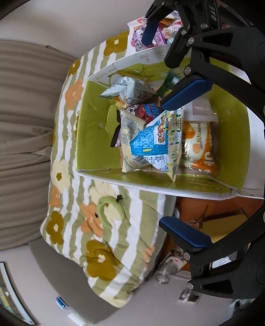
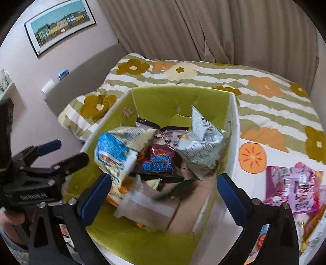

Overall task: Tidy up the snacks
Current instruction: 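Open both tools to drop the packet and bar into the box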

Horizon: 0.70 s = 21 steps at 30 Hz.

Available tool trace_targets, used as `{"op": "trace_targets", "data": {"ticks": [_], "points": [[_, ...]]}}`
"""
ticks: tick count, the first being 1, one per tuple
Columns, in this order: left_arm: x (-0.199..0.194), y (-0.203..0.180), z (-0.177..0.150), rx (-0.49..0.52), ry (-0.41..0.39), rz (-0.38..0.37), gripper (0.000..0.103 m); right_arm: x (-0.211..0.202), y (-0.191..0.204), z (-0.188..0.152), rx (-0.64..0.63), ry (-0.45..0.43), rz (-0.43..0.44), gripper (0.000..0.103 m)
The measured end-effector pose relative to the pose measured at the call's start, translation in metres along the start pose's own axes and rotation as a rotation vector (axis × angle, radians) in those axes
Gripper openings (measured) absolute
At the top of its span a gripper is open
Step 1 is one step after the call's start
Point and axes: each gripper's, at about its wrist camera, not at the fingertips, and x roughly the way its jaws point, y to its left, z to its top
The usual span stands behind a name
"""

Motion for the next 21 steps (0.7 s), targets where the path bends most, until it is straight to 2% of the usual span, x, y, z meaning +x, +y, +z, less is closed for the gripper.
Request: {"op": "trace_targets", "data": {"ticks": [7,12,21], "points": [[-0.019,0.000,-0.006,0.003,-0.032,-0.020,0.103,-0.015,0.008,-0.005,-0.012,-0.006,-0.011,0.103],[-0.040,-0.003,-0.013,0.011,-0.062,-0.040,0.103,-0.038,0.014,-0.014,-0.001,-0.051,-0.036,0.103],[-0.071,-0.030,-0.025,0.074,-0.102,-0.158,0.103,-0.090,0.016,-0.034,0.068,-0.128,-0.088,0.103]]}}
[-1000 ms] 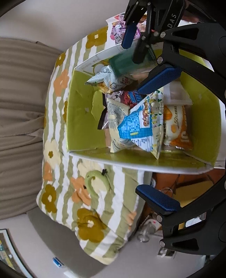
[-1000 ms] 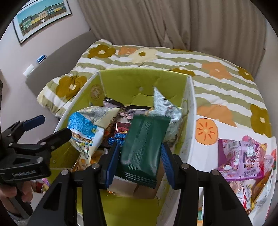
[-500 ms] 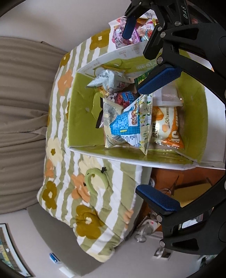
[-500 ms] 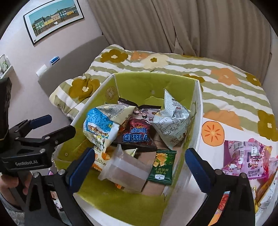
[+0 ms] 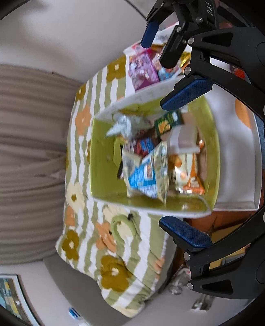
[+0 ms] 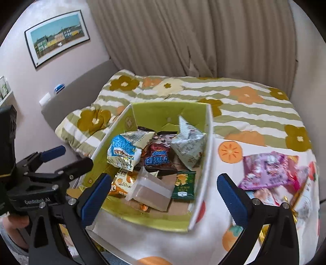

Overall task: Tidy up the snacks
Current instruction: 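Grasp the white shrimp-flake bag with the left tool while the right tool grasps a white chip bag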

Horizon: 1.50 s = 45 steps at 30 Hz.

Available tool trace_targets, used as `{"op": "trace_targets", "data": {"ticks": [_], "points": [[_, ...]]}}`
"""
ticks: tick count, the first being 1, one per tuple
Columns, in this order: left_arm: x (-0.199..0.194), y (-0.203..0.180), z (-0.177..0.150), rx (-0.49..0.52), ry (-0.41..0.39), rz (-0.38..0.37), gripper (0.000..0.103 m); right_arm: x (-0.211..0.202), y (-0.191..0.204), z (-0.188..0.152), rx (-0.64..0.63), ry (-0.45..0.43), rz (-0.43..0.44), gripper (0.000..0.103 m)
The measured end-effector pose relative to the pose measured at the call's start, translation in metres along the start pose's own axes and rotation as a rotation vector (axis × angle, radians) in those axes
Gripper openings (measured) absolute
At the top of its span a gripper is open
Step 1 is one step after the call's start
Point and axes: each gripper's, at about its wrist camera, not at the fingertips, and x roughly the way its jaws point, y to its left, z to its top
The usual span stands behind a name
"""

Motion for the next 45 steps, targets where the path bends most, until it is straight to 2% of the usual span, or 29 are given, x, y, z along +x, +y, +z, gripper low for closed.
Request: {"op": "trace_targets", "data": {"ticks": [5,11,17,22,27,33,37,45], "points": [[-0.005,-0.035,0.001,0.044,-0.014,-0.076,0.103,-0.041,-0.019,-0.012,0.060,-0.067,-0.094,0.103],[-0.007,-0.090,-0.003,0.127,-0.017,-0.136,0.103,-0.087,-0.068,-0.027,0.118,-0.111,-0.191,0.103],[0.002,-0.156,-0.005,0.174,-0.005,-0.176,0.103,-0.114,-0.131,-0.044,0.159,-0.097,-0.249,0.103],[0.027,-0.208,-0.012,0.204,0.051,-0.156,0.103,-0.128,-0.186,-0.056,0.147,-0.047,-0.270,0.103],[0.059,-0.249,-0.022,0.234,0.108,-0.157,0.103,-0.121,-0.238,-0.067,0.108,0.021,-0.248,0.103],[0.102,-0.293,-0.041,0.419,0.139,-0.077,0.103,-0.098,-0.284,-0.079,0.061,0.103,-0.196,0.103],[0.126,-0.307,-0.048,0.512,0.160,-0.046,0.103,-0.077,-0.305,-0.084,0.025,0.147,-0.189,0.103],[0.175,-0.317,-0.053,0.517,0.231,-0.072,0.102,-0.025,-0.339,-0.091,-0.009,0.241,-0.170,0.103]]}}
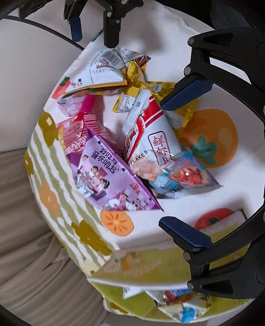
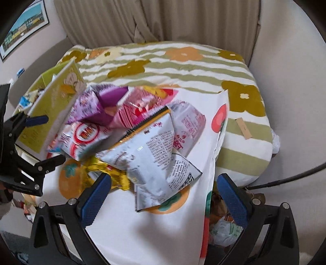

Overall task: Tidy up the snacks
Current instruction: 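Grasp the white shrimp-flake bag with the left tool while the right tool grasps a white chip bag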

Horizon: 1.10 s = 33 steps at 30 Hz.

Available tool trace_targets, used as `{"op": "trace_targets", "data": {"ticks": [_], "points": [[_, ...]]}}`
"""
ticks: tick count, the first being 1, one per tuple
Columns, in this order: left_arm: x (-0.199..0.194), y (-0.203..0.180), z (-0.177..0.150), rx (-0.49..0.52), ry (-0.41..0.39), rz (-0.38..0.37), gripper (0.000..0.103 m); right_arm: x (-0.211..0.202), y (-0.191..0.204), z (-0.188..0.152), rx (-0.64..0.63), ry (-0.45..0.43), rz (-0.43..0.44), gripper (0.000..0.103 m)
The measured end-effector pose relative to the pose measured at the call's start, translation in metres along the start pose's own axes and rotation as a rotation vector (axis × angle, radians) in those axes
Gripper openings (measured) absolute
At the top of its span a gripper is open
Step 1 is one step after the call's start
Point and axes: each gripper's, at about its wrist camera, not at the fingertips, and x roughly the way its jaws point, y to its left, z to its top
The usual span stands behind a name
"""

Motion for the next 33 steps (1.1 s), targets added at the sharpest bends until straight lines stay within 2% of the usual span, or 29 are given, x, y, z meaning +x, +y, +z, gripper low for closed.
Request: {"op": "trace_targets", "data": {"ticks": [5,10,15,19,23,30,33], "points": [[0.017,-0.005,0.002,0.037,0.020,-0.017,0.097,0.022,0.002,0.005,-0.084,0.056,0.034,0.103],[0.030,-0.009,0.006,0.053,0.033,-0.049,0.095,0.040,-0.001,0.013,-0.076,0.079,0.086,0.103],[0.039,-0.011,0.009,0.054,0.061,-0.089,0.077,0.053,0.001,0.017,-0.101,0.100,0.116,0.103],[0.046,-0.015,0.007,0.080,0.084,-0.067,0.062,0.058,0.001,0.017,-0.098,0.111,0.136,0.103],[0.045,-0.012,0.006,0.055,0.082,-0.076,0.056,0.061,0.001,0.018,-0.102,0.110,0.149,0.103],[0.037,-0.011,0.000,0.037,0.089,-0.082,0.056,0.064,0.002,0.016,-0.095,0.120,0.163,0.102],[0.032,-0.012,-0.004,0.023,0.094,-0.090,0.055,0.063,0.002,0.016,-0.097,0.122,0.153,0.088]]}}
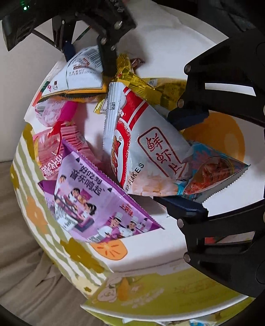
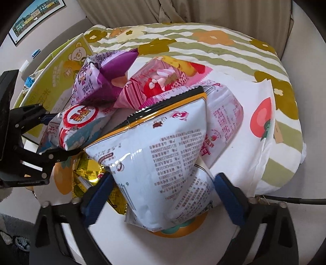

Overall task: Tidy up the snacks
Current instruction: 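Grasp the white shrimp-flake bag with the left tool while the right tool grasps a white chip bag, then carry both held bags over the box and lower them inside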

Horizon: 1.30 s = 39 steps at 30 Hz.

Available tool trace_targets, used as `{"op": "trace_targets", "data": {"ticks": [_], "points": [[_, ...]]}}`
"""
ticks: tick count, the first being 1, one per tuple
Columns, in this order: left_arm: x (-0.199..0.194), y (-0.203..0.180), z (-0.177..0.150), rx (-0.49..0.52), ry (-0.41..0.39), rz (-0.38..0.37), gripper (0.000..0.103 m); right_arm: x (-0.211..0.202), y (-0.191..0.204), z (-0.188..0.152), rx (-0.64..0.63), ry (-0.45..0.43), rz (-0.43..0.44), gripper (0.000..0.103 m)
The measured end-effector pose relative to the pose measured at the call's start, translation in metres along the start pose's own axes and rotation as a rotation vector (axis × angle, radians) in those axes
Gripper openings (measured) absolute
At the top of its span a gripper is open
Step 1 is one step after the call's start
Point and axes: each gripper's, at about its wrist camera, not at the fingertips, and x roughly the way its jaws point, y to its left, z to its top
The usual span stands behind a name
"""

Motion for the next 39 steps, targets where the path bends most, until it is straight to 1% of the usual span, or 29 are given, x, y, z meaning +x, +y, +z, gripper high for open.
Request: {"op": "trace_targets", "data": {"ticks": [1,2,3,5,8,13,18,23,26,29,33,35,39], "points": [[-0.001,-0.001,-0.001,-0.005,0.000,-0.003,0.055,0.000,0.000,-0.001,0.001,0.004,-0.004,0.085],[-0.003,-0.001,-0.002,-0.009,-0.001,-0.005,0.055,-0.001,-0.001,-0.002,0.007,0.003,0.003,0.079],[-0.004,-0.001,-0.003,-0.014,-0.003,-0.005,0.055,-0.003,-0.001,-0.002,0.008,-0.003,0.005,0.077],[-0.009,-0.002,-0.006,-0.021,-0.007,-0.006,0.055,-0.007,0.002,-0.004,-0.003,-0.013,-0.009,0.067],[-0.018,-0.004,-0.010,-0.026,-0.020,-0.003,0.055,-0.012,0.006,-0.006,-0.021,-0.021,-0.033,0.062],[-0.041,-0.007,-0.016,-0.036,-0.055,0.008,0.055,-0.030,0.010,-0.012,-0.014,-0.049,-0.049,0.060],[-0.068,-0.005,-0.021,-0.058,-0.102,0.014,0.055,-0.058,0.022,-0.015,-0.013,-0.087,-0.073,0.059],[-0.106,0.002,-0.028,-0.095,-0.176,0.012,0.055,-0.085,0.037,-0.011,-0.018,-0.131,-0.103,0.059],[-0.130,0.010,-0.033,-0.124,-0.225,0.015,0.055,-0.104,0.052,-0.006,-0.030,-0.172,-0.116,0.059],[-0.158,0.023,-0.039,-0.152,-0.278,0.040,0.055,-0.120,0.069,0.003,-0.048,-0.211,-0.122,0.059],[-0.190,0.047,-0.050,-0.176,-0.332,0.097,0.055,-0.137,0.097,0.018,-0.071,-0.278,-0.095,0.059],[-0.203,0.066,-0.056,-0.195,-0.347,0.130,0.055,-0.143,0.115,0.031,-0.087,-0.308,-0.069,0.059],[-0.223,0.103,-0.071,-0.238,-0.364,0.179,0.055,-0.145,0.157,0.054,-0.140,-0.342,-0.031,0.059]]}}
